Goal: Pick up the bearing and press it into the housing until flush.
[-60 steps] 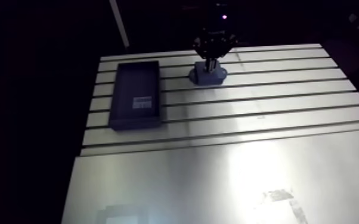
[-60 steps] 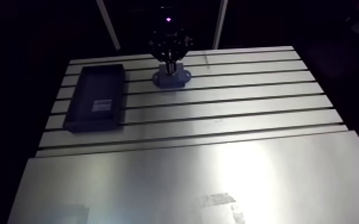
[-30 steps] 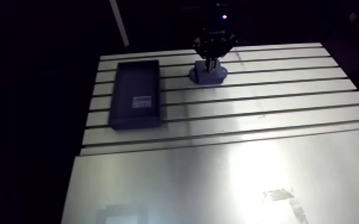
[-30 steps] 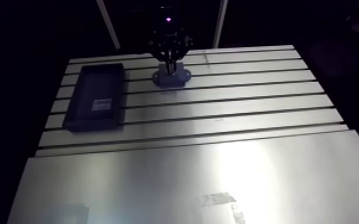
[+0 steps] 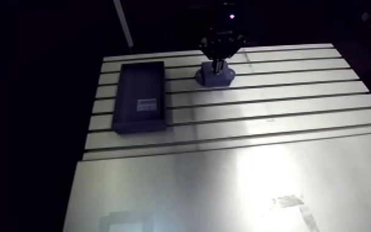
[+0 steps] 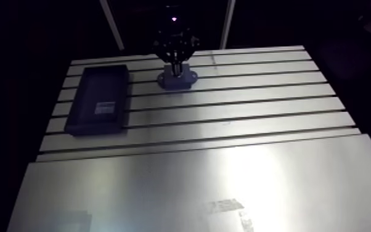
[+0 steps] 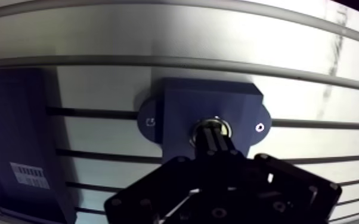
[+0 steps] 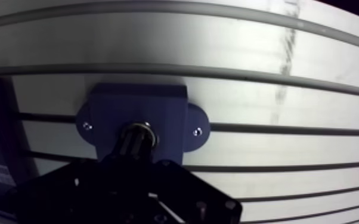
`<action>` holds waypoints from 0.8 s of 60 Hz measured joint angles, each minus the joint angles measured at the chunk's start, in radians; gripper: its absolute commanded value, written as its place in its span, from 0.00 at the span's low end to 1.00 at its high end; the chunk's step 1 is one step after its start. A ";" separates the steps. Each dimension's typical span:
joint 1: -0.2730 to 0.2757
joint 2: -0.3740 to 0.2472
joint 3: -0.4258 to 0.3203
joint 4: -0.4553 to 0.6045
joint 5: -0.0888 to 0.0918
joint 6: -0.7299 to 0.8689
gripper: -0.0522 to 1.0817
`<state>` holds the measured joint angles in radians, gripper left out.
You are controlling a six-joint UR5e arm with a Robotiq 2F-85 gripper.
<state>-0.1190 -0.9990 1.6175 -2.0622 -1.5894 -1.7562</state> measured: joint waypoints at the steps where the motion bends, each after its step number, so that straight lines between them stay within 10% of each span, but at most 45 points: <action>1: 0.000 0.000 -0.001 0.000 0.000 0.000 1.00; 48: 0.007 -0.094 -0.022 0.096 -0.003 -0.001 0.89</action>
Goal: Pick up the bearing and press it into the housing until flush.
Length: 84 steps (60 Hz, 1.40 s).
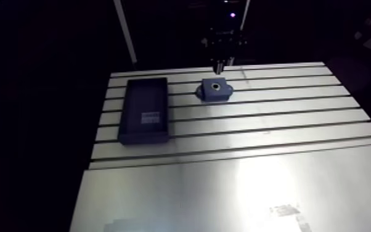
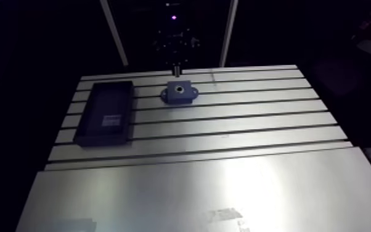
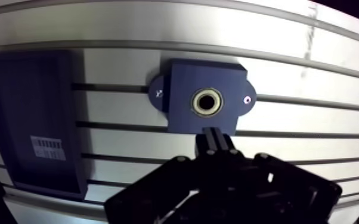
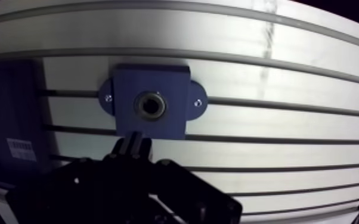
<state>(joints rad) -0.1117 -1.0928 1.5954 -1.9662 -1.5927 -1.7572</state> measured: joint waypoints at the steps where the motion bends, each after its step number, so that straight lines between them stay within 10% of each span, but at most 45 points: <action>1: 0.000 -0.003 0.000 0.004 0.000 0.000 0.89; 5: 0.000 -0.015 -0.002 0.018 0.000 0.000 0.55; 6: 0.000 -0.018 -0.002 0.021 0.000 0.001 0.29; 7: 0.000 -0.020 -0.003 0.025 0.000 0.001 0.29; 8: 0.000 -0.023 -0.004 0.029 0.000 0.001 0.08; 10: 0.000 -0.027 -0.006 0.037 0.000 0.001 0.05; 84: 0.016 -0.215 -0.155 0.356 -0.003 0.016 0.05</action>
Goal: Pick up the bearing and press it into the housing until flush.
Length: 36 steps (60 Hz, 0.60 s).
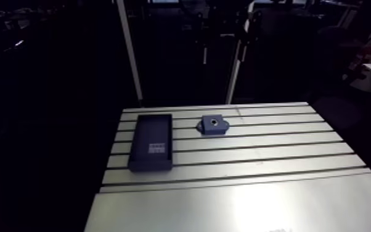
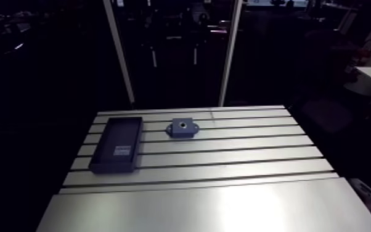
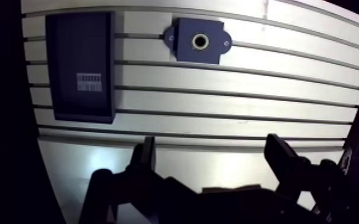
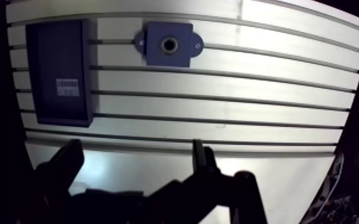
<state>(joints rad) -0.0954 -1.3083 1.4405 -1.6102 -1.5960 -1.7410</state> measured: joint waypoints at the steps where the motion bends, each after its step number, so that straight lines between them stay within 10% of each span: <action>1: 0.000 -0.003 0.000 0.001 0.000 0.000 0.05; 36: 0.008 -0.090 0.006 0.044 0.012 0.003 0.05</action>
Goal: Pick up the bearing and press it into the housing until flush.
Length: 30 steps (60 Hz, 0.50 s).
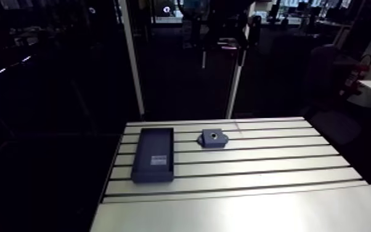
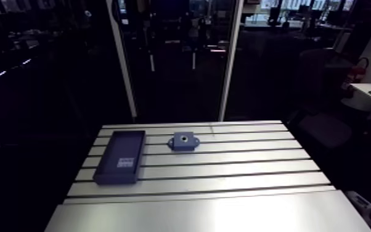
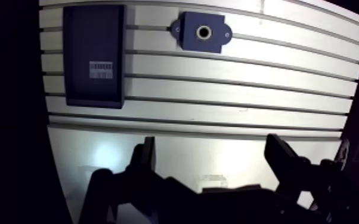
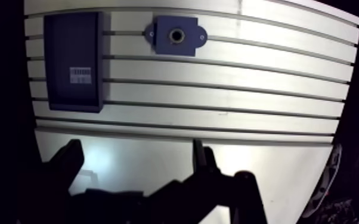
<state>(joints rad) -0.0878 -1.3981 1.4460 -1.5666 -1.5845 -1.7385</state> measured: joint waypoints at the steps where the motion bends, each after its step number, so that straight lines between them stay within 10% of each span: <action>1: 0.000 -0.002 0.001 0.001 0.000 0.000 0.05; 30: 0.001 -0.052 0.016 0.019 0.000 0.013 0.05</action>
<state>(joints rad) -0.0866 -1.4500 1.4625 -1.5476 -1.5844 -1.7256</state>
